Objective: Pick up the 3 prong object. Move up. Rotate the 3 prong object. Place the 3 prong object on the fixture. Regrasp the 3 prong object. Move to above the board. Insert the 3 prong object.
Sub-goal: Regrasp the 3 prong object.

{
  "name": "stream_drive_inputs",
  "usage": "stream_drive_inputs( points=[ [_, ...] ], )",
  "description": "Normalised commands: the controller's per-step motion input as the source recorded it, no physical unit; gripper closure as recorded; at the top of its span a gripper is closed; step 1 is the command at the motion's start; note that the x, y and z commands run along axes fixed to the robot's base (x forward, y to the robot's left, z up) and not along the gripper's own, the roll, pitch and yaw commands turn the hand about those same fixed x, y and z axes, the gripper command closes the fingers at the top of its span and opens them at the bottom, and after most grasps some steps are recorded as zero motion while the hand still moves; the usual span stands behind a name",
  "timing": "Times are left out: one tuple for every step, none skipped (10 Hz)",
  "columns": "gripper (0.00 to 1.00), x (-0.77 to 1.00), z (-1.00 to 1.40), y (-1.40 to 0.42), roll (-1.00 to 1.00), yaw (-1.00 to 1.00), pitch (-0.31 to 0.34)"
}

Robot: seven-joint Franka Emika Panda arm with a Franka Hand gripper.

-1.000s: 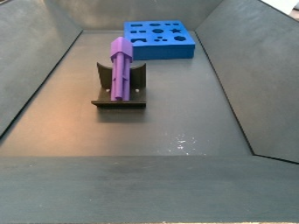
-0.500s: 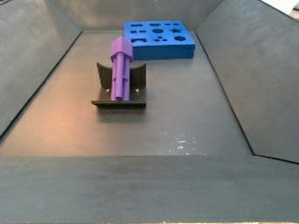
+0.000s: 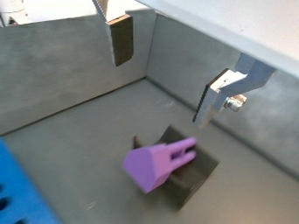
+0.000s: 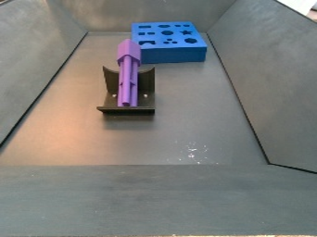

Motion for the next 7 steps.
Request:
stream_drive_inputs(
  points=[
    [0.00, 0.03, -0.01, -0.02, 1.00, 0.02, 0.019],
    [0.00, 0.04, -0.01, -0.02, 1.00, 0.02, 0.028],
    [0.00, 0.05, -0.01, -0.03, 1.00, 0.03, 0.040],
    [0.00, 0.07, 0.00, -0.03, 1.00, 0.04, 0.067],
    [0.00, 0.08, 0.00, -0.04, 1.00, 0.04, 0.080],
    [0.00, 0.09, -0.01, -0.04, 1.00, 0.06, 0.111],
    [0.00, 0.10, -0.01, -0.04, 1.00, 0.07, 0.140]
  ],
)
